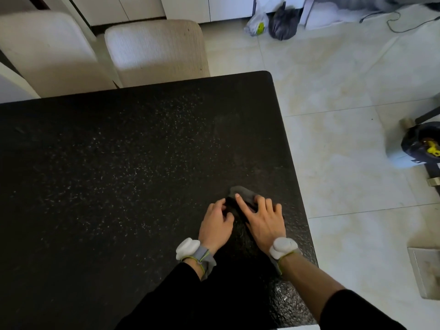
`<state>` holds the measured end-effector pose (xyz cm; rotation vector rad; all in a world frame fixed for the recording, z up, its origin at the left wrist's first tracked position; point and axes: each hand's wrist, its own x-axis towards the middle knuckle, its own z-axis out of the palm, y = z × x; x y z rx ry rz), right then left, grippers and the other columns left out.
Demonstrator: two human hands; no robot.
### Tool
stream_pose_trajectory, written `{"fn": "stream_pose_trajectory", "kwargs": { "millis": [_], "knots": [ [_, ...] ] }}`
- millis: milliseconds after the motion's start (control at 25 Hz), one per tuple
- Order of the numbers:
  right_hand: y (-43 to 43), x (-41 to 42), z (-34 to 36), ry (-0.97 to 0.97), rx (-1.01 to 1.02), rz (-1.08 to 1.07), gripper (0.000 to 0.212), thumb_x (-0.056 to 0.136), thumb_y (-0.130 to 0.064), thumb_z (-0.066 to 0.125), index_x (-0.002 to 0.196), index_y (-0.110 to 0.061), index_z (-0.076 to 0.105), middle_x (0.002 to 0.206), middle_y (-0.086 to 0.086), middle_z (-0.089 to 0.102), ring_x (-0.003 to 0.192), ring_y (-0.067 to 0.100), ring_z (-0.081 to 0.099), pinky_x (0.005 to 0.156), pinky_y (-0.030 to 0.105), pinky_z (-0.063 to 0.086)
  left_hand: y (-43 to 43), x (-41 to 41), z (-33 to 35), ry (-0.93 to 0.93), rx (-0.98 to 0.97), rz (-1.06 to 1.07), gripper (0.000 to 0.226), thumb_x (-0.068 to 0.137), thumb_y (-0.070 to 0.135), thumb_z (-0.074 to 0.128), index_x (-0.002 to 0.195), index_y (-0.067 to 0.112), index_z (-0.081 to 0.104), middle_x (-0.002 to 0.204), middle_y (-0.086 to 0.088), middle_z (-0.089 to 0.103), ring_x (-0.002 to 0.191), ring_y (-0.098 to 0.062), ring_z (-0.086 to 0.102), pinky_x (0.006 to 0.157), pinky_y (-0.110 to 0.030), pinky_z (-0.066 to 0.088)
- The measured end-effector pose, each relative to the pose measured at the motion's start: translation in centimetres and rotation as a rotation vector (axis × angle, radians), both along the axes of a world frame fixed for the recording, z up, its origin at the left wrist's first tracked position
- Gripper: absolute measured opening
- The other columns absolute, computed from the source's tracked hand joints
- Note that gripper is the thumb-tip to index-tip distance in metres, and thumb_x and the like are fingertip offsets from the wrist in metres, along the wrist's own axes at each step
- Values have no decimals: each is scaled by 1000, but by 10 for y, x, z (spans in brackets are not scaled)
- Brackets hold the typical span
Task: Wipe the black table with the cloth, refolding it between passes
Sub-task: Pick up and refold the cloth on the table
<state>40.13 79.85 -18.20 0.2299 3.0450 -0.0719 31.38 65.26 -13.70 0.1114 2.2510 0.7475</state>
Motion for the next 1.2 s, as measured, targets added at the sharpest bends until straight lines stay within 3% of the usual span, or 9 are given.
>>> {"fn": "stream_pose_trajectory", "kwargs": {
  "millis": [120, 240, 360, 480, 720, 880, 1000, 1120, 1200],
  "knots": [
    [28, -40, -2, 2, 21, -83, 75, 91, -41, 57, 157, -39, 22, 123, 17, 47, 101, 36, 48, 80, 49, 40, 12, -9, -2, -10, 63, 16, 60, 100, 27, 52, 155, 24, 28, 139, 8, 48, 108, -6, 58, 101, -32, 47],
    [62, -81, -3, -49, 18, -190, 77, 92, -38, 57, 157, -41, 16, 125, 16, 41, 105, 38, 43, 85, 51, 41, 21, -20, -1, -50, 97, 54, 66, 100, 24, 54, 157, 22, 21, 140, 10, 47, 101, -2, 58, 99, -36, 52],
    [76, -96, 2, -77, -34, -252, 76, 93, -33, 58, 157, -40, 17, 126, 17, 38, 107, 39, 41, 87, 52, 42, 27, -26, -1, -36, 102, 51, 63, 100, 24, 54, 156, 23, 23, 140, 9, 48, 100, -4, 59, 96, -38, 54],
    [55, -67, 3, -70, -93, -171, 78, 88, -24, 61, 156, -36, 25, 121, 16, 42, 103, 38, 44, 83, 49, 42, 31, -25, -6, -19, 125, 54, 59, 100, 26, 53, 154, 23, 28, 141, 6, 49, 104, -6, 59, 98, -40, 52],
    [23, 5, 7, -44, -85, 73, 66, 89, -36, 31, 155, -32, 32, 110, 15, 51, 93, 37, 51, 73, 45, 42, 36, -19, -5, -3, 69, 70, 44, 101, 31, 50, 143, 23, 42, 139, 4, 51, 125, -18, 54, 106, -36, 43],
    [43, -44, 4, -55, -59, -117, 65, 94, -29, 44, 156, -36, 26, 116, 13, 45, 98, 35, 48, 79, 47, 43, 38, -19, -6, -25, 107, 52, 45, 100, 29, 51, 144, 22, 44, 135, 4, 57, 117, -18, 59, 105, -40, 45],
    [48, -70, 11, -147, -248, -297, 69, 91, -25, 56, 152, -37, 27, 124, 10, 38, 108, 34, 46, 87, 48, 43, 45, -21, -9, -95, 146, 113, 48, 98, 36, 50, 143, 19, 45, 127, 6, 63, 113, -16, 63, 103, -43, 48],
    [47, -58, 22, -108, -449, -273, 59, 84, -18, 64, 137, -31, 38, 121, 5, 41, 110, 34, 52, 89, 50, 47, 52, -15, -16, -244, 292, 348, 58, 92, 50, 55, 133, 9, 53, 112, -3, 71, 103, -18, 69, 99, -45, 54],
    [42, -38, 24, -100, -675, -247, 55, 80, -12, 66, 125, -32, 40, 119, 0, 44, 111, 30, 55, 90, 52, 48, 57, -7, -9, -364, 406, 516, 39, 98, 42, 59, 115, 7, 57, 100, -8, 72, 94, -20, 71, 90, -39, 58]
  ]
}}
